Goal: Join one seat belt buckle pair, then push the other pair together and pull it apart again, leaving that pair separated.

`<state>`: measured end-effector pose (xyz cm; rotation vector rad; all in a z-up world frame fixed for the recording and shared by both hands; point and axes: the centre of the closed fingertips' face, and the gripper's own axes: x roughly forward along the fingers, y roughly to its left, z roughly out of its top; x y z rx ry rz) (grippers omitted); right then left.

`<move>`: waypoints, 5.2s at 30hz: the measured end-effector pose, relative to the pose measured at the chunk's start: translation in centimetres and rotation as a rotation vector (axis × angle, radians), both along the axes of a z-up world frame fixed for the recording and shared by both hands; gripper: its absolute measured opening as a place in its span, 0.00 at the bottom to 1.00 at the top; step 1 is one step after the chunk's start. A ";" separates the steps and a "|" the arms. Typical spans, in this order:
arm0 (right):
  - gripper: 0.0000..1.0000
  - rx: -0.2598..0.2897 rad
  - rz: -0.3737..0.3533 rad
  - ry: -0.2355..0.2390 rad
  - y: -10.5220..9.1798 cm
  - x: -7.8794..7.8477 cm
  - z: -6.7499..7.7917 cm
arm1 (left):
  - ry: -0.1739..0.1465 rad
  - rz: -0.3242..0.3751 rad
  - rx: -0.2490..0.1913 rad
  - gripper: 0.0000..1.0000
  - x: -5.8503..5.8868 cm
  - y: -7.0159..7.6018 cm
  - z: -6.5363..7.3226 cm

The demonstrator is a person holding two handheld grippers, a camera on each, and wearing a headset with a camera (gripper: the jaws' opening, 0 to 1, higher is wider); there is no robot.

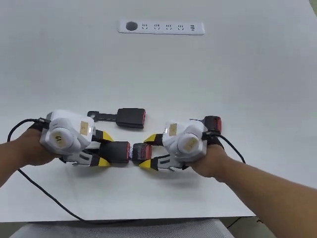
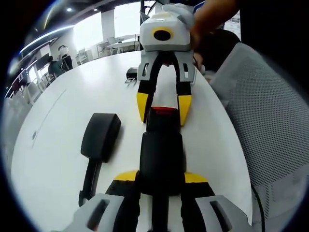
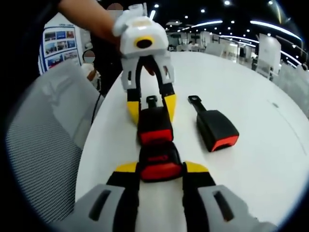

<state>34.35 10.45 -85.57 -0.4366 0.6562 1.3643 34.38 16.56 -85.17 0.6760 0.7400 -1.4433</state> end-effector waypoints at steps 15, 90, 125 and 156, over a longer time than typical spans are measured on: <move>0.33 0.057 -0.032 -0.017 -0.2 -0.1 0.2 | 0.001 0.018 -0.053 0.32 -0.1 0.0 0.2; 0.81 0.111 -0.307 -0.098 -9.6 1.2 5.1 | -0.137 0.093 0.025 0.73 1.6 -0.1 5.5; 0.66 -0.036 -0.235 0.047 -18.3 7.0 0.6 | 0.010 0.116 0.067 0.62 9.3 -1.9 0.8; 0.35 0.064 -0.132 0.047 -18.2 7.3 0.9 | -0.015 0.013 0.006 0.33 10.2 -2.6 0.3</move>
